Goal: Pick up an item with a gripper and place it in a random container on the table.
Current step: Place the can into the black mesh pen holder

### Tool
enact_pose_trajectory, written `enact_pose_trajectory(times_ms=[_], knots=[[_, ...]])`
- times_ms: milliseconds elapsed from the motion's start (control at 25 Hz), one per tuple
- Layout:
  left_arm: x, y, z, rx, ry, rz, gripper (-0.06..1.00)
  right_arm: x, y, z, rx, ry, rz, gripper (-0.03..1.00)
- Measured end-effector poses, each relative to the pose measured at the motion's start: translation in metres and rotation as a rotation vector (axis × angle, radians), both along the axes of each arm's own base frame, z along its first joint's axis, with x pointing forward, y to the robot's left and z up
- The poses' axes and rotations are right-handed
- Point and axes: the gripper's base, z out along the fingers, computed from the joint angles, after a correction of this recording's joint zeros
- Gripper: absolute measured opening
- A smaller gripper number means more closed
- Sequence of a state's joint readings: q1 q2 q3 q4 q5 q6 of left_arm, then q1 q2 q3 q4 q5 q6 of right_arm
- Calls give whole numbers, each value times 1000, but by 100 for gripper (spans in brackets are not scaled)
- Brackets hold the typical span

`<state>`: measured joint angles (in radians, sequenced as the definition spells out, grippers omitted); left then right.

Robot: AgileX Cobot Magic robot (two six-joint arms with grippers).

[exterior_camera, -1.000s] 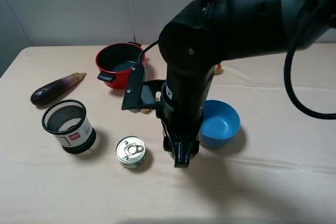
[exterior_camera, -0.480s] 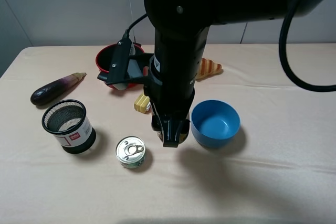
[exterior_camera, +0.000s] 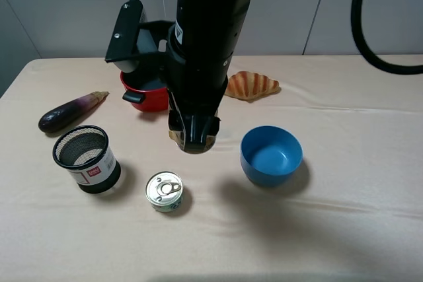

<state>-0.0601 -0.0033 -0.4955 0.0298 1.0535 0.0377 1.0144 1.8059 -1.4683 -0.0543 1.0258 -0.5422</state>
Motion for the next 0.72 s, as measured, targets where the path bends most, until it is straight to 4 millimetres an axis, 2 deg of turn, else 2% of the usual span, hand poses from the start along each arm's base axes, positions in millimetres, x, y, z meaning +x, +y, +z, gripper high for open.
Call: enact_pose_trajectory(times_ms=[320,720], knots=[[0,0,0,0,0,0,99,6,13,14,24,-3,27,49],[0,0,0,0,0,0,99,27,55,18,28,50,25,49]])
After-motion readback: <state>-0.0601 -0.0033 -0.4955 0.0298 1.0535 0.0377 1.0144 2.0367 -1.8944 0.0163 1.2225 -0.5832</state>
